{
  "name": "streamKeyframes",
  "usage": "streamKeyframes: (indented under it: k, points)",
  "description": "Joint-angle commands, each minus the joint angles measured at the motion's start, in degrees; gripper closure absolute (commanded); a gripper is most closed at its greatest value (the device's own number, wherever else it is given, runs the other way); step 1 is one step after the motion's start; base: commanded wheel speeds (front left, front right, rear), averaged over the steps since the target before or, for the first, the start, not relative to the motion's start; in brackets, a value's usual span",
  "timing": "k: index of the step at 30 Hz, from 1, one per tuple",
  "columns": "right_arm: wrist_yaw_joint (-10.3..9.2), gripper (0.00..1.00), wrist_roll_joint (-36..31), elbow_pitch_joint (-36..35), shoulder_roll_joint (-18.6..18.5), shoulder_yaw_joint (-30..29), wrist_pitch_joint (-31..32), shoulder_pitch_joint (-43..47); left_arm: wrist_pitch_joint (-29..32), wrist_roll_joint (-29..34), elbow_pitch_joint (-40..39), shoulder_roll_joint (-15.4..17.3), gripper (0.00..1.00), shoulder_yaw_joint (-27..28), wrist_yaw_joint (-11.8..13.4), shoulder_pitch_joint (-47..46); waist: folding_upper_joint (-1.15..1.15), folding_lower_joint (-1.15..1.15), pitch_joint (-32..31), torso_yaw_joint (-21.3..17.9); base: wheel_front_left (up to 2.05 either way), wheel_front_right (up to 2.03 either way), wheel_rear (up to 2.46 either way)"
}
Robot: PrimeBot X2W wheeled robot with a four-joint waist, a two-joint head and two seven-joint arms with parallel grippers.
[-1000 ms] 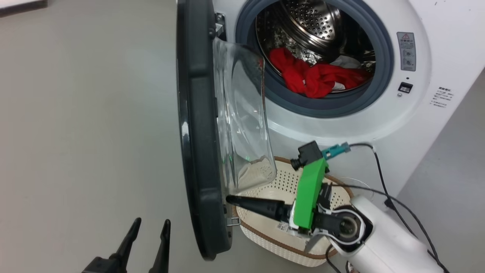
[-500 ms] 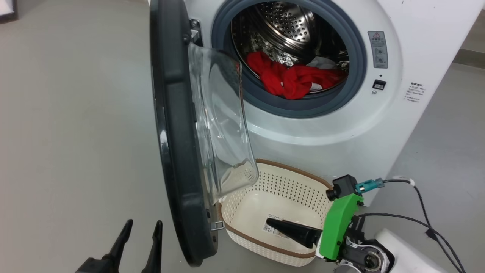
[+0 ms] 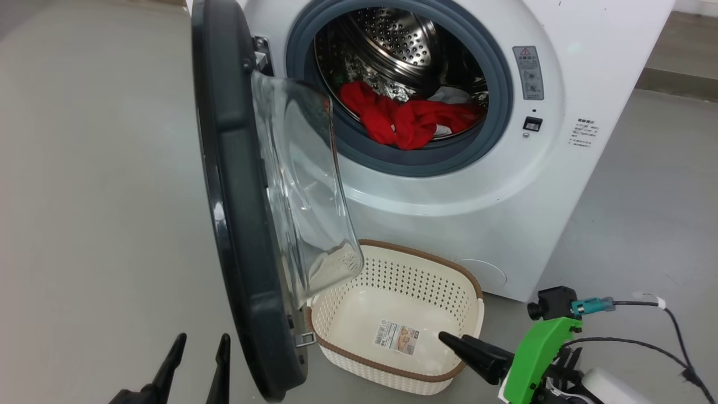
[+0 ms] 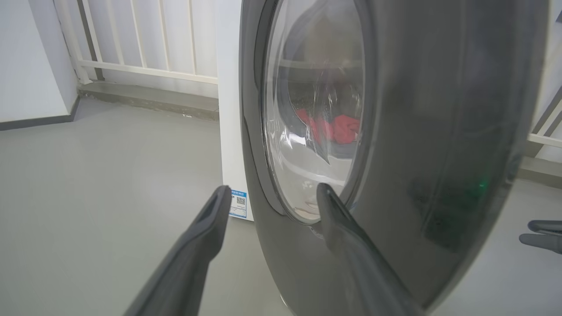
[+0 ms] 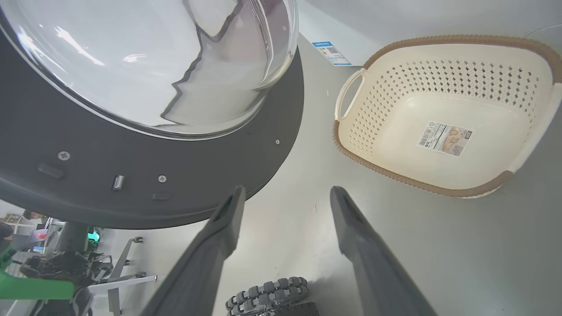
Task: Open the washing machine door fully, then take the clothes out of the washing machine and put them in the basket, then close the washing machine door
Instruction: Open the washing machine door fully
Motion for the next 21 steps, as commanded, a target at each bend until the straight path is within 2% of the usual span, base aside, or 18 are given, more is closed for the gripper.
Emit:
streamKeyframes:
  k: [1,16,21]
  points:
    - [0.39,0.00,-1.03,-1.13,-0.93,0.85,-1.95,0.24,-0.70,0.47,-1.07,0.47,0.00,2.18,-0.31,-0.84,0.00,0.00,-0.05,-0.31,0.00,0.00,0.00]
    - [0.39,0.00,-7.64,0.10,-4.57,6.14,-21.58,1.03,-0.70,0.46,-1.00,0.47,0.00,3.61,-0.32,-0.14,0.00,0.00,-0.59,-1.45,0.00,0.00,0.00]
    - [0.39,0.00,-9.42,1.48,-4.80,6.89,-25.52,0.66,-0.70,0.41,-0.96,0.47,0.00,3.97,-0.32,-0.06,0.00,0.00,-0.63,-1.51,0.00,0.00,0.00]
